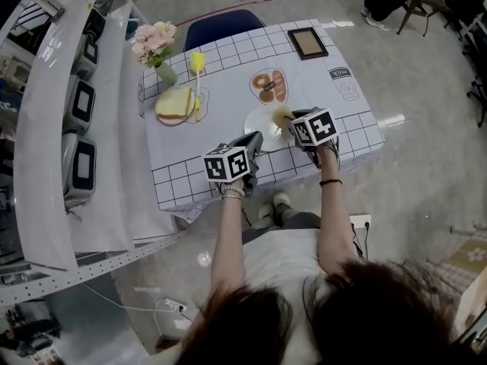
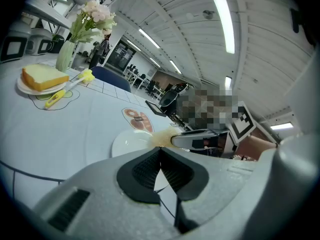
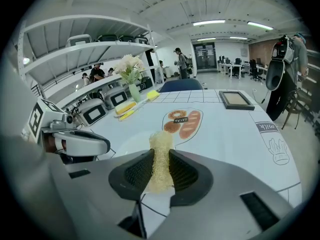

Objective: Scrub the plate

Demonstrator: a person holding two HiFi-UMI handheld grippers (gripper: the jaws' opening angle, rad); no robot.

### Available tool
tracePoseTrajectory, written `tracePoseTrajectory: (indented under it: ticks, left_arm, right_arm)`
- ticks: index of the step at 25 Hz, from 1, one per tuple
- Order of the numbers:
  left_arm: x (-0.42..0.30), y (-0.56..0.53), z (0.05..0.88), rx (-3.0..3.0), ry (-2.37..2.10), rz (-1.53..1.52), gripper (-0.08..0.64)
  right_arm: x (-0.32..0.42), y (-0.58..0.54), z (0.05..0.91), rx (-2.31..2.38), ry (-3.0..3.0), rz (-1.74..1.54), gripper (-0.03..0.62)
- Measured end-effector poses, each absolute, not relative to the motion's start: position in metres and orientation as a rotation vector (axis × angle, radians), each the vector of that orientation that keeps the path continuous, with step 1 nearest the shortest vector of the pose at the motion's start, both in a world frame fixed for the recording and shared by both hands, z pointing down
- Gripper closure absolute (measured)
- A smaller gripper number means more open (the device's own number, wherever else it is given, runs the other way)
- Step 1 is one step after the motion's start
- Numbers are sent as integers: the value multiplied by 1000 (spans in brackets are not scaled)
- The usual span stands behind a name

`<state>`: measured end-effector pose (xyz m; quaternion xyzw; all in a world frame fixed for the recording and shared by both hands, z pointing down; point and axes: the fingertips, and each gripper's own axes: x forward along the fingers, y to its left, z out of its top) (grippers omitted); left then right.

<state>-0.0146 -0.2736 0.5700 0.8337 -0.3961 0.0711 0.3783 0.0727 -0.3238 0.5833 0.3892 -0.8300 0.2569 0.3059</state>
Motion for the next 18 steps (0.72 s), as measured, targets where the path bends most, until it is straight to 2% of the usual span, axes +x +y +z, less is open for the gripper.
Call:
tracePoseTrajectory:
  ticks: [18]
  left_arm:
    - [-10,-262,572,2137,-994,191,549]
  right_arm:
    - [71,-299,585,964,-2169,678,512]
